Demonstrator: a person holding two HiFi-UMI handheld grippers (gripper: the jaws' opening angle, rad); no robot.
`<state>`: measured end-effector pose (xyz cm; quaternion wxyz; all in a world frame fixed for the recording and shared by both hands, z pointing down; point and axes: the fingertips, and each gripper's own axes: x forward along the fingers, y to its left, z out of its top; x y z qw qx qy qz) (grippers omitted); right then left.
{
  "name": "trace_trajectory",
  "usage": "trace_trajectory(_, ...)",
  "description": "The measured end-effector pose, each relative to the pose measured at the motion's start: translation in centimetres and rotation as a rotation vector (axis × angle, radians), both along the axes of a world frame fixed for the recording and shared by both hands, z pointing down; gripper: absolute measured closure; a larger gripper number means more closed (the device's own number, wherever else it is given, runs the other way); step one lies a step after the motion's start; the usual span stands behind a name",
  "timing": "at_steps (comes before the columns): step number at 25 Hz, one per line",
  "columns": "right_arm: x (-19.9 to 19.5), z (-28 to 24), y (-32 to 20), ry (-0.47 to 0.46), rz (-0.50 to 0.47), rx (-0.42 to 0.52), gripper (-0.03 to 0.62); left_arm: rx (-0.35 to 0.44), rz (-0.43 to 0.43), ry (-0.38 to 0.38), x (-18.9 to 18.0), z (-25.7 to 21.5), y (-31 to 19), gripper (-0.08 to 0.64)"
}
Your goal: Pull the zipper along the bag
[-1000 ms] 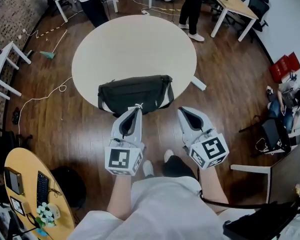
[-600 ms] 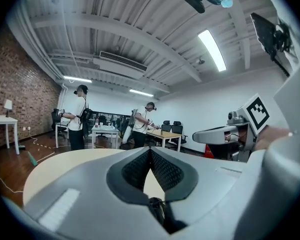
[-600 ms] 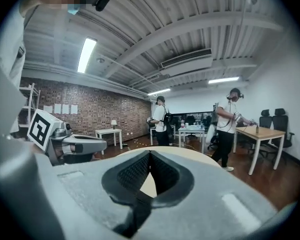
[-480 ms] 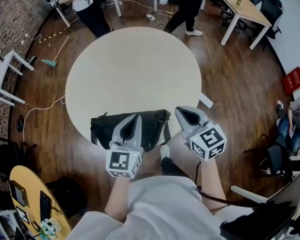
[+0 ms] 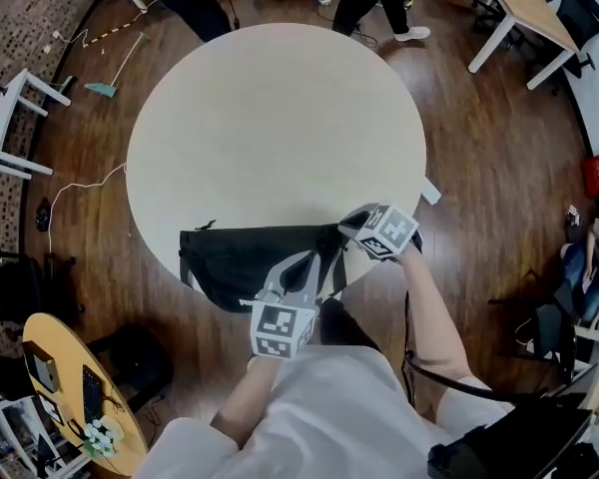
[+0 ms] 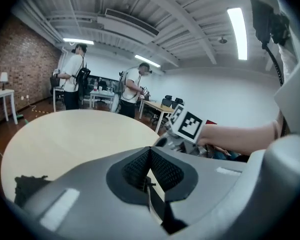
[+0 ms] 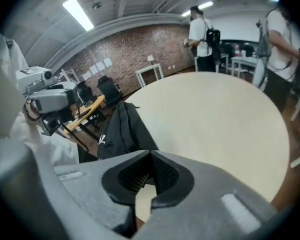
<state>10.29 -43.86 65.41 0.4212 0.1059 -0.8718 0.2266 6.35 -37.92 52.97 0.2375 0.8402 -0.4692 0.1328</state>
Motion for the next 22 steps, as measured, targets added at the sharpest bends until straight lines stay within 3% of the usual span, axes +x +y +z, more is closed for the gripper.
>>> trace_trajectory(5, -2.8, 7.0, 0.0, 0.164, -0.212, -0.152, 0.601, -0.219, -0.017, 0.106, 1.9, 4.7, 1.2, 0.543)
trace_trajectory(8, -2.7, 10.2, 0.4, 0.260, -0.299, -0.190, 0.601, -0.329, -0.054, 0.171, 3.1, 7.0, 1.4, 0.543)
trace_trajectory(13, -3.0, 10.9, 0.6, 0.294, -0.399, -0.255, 0.601, -0.492, -0.166, 0.267, 3.8, 11.4, 0.9, 0.543)
trace_trajectory(17, -3.1, 10.9, 0.7, 0.303, -0.402, -0.273, 0.601, -0.555, -0.210, 0.318, 4.5, 13.9, -0.1, 0.542)
trace_trajectory(18, -3.2, 10.9, 0.6, 0.301, -0.395, -0.276, 0.601, -0.557, -0.205, 0.317, 4.9, 14.4, -0.4, 0.528)
trace_trajectory(22, -3.3, 10.9, 0.6, 0.301, -0.369, -0.289, 0.601, -0.607, -0.251, 0.335, 5.5, 16.5, -0.9, 0.333)
